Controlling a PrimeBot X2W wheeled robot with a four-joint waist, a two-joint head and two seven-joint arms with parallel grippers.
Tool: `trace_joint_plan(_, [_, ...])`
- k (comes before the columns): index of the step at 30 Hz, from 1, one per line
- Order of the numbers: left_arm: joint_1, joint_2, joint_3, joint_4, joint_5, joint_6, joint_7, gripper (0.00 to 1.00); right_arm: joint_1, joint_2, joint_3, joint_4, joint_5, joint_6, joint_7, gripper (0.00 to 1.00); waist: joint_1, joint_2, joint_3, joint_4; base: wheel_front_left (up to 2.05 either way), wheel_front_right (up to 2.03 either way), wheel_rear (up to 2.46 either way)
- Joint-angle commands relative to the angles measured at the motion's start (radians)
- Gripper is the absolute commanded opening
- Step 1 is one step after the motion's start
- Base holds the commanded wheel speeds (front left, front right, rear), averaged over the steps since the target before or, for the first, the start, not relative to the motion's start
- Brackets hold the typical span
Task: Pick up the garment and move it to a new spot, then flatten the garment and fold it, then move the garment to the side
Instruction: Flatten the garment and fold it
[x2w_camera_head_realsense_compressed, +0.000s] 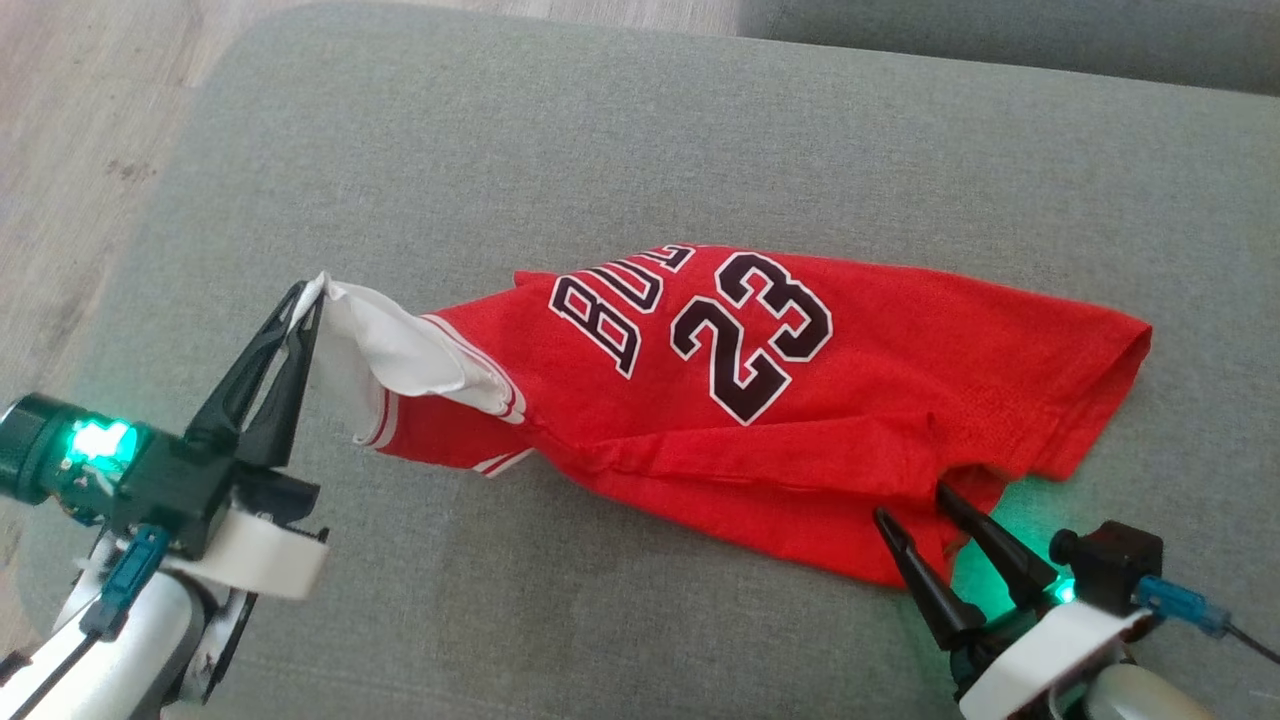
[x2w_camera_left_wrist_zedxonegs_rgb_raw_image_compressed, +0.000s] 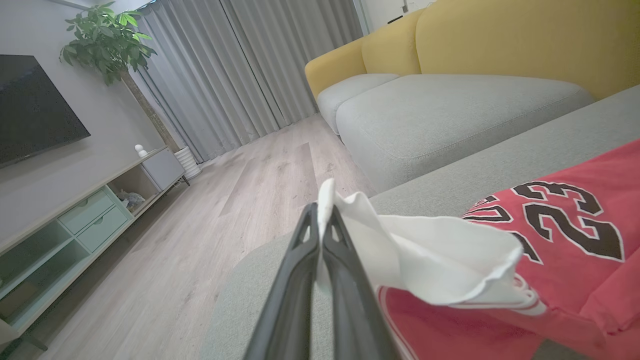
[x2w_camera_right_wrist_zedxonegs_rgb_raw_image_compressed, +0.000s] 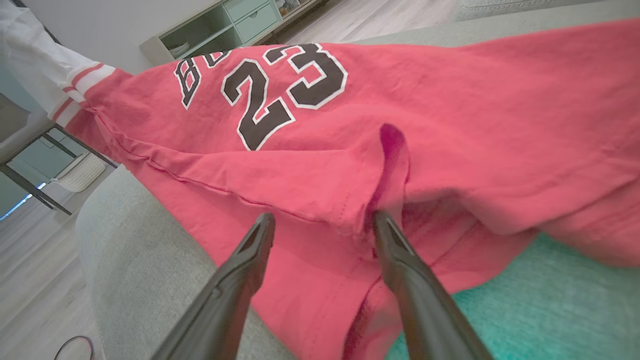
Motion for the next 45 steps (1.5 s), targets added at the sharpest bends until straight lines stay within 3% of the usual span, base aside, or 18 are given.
trace_joint_plan(1, [-0.061, 0.033, 0.048, -0.016, 0.003, -0.001, -0.009, 0.0, -0.01, -0.018, 0.012, -0.028, -0.006, 0.007, -0.004, 0.98, 0.0, 0.0, 0.0, 0.0, 0.0, 0.0, 0.0])
trace_joint_plan(4, [-0.064, 0.034, 0.047, -0.008, 0.002, -0.003, -0.011, 0.0, -0.012, -0.019, 0.025, -0.018, -0.008, 0.007, -0.004, 0.88, 0.0, 0.0, 0.0, 0.0, 0.0, 0.0, 0.0])
trace_joint_plan(6, [-0.069, 0.034, 0.046, -0.008, 0.001, -0.005, -0.011, 0.0, -0.019, -0.018, 0.03, -0.009, -0.012, 0.007, -0.004, 0.75, 0.0, 0.0, 0.001, 0.001, 0.0, 0.0, 0.0])
trace_joint_plan(7, [-0.069, 0.034, 0.046, -0.008, 0.001, -0.005, -0.011, 0.0, -0.019, -0.018, 0.03, -0.009, -0.012, 0.007, -0.004, 0.75, 0.0, 0.0, 0.001, 0.001, 0.0, 0.0, 0.0])
trace_joint_plan(8, [-0.071, 0.034, 0.046, -0.008, 0.001, -0.005, -0.01, 0.0, -0.022, -0.017, 0.03, -0.004, -0.012, 0.007, -0.004, 0.64, 0.0, 0.0, 0.002, 0.001, 0.0, 0.0, 0.0])
trace_joint_plan(10, [-0.075, 0.035, 0.045, -0.01, 0.002, -0.006, -0.009, 0.0, -0.029, -0.015, 0.031, 0.005, -0.017, 0.007, -0.004, 0.33, 0.0, 0.0, 0.002, 0.002, 0.0, 0.0, 0.0])
trace_joint_plan(11, [-0.076, 0.035, 0.044, -0.01, 0.003, -0.006, -0.008, 0.0, -0.032, -0.015, 0.032, 0.009, -0.022, 0.007, -0.004, 0.07, 0.0, 0.0, 0.002, 0.002, 0.0, 0.0, 0.0])
trace_joint_plan(12, [-0.077, 0.036, 0.044, -0.01, 0.003, -0.005, -0.008, 0.0, -0.035, -0.016, 0.031, 0.013, -0.032, 0.007, -0.004, 0.0, 0.0, 0.0, 0.001, 0.003, 0.0, 0.0, 0.0])
trace_joint_plan(17, [-0.077, 0.044, 0.044, -0.01, 0.008, -0.002, -0.014, 0.0, -0.03, -0.011, -0.011, -0.009, -0.063, 0.007, -0.004, 0.0, 0.0, 0.0, -0.019, -0.007, 0.0, 0.0, 0.0])
trace_joint_plan(21, [-0.084, 0.066, 0.062, -0.022, 0.02, 0.006, -0.039, 0.0, 0.005, -0.024, -0.115, -0.09, -0.072, 0.007, -0.004, 0.0, 0.0, 0.0, -0.064, -0.03, 0.0, 0.0, 0.0])
trace_joint_plan(24, [-0.113, 0.102, 0.084, -0.039, 0.043, 0.001, -0.064, 0.0, 0.028, -0.061, -0.231, -0.186, -0.081, 0.007, -0.004, 0.0, 0.0, 0.0, -0.106, -0.056, 0.0, 0.0, 0.0])
trace_joint_plan(28, [-0.18, 0.152, 0.11, -0.075, 0.068, -0.038, -0.093, 0.0, 0.045, -0.148, -0.385, -0.321, -0.109, 0.007, -0.004, 0.0, 0.0, 0.0, -0.17, -0.1, 0.0, 0.0, 0.0])
trace_joint_plan(36, [-0.378, 0.208, 0.16, -0.129, 0.023, -0.177, -0.072, 0.0, -0.032, -0.344, -0.585, -0.527, -0.123, 0.007, 0.095, 0.0, 0.0, 0.0, -0.235, -0.178, 0.0, 0.0, 0.0])
trace_joint_plan(37, [-0.465, 0.199, 0.17, -0.13, 0.012, -0.214, -0.061, 0.0, -0.091, -0.389, -0.612, -0.542, -0.126, 0.007, 0.138, 0.0, 0.0, 0.0, -0.235, -0.191, 0.0, 0.0, 0.0])
trace_joint_plan(40, [-0.616, 0.168, 0.158, -0.08, 0.012, -0.287, -0.034, 0.0, -0.215, -0.44, -0.602, -0.514, -0.109, 0.007, 0.184, 0.0, 0.0, 0.0, -0.222, -0.208, 0.0, 0.0, 0.0])
trace_joint_plan(45, [-0.861, 0.045, 0.114, 0.117, 0.002, -0.36, -0.006, 0.0, -0.472, -0.46, -0.462, -0.378, -0.08, 0.007, 0.229, 0.0, 0.0, 0.0, -0.161, -0.229, 0.0, 0.0, 0.0])
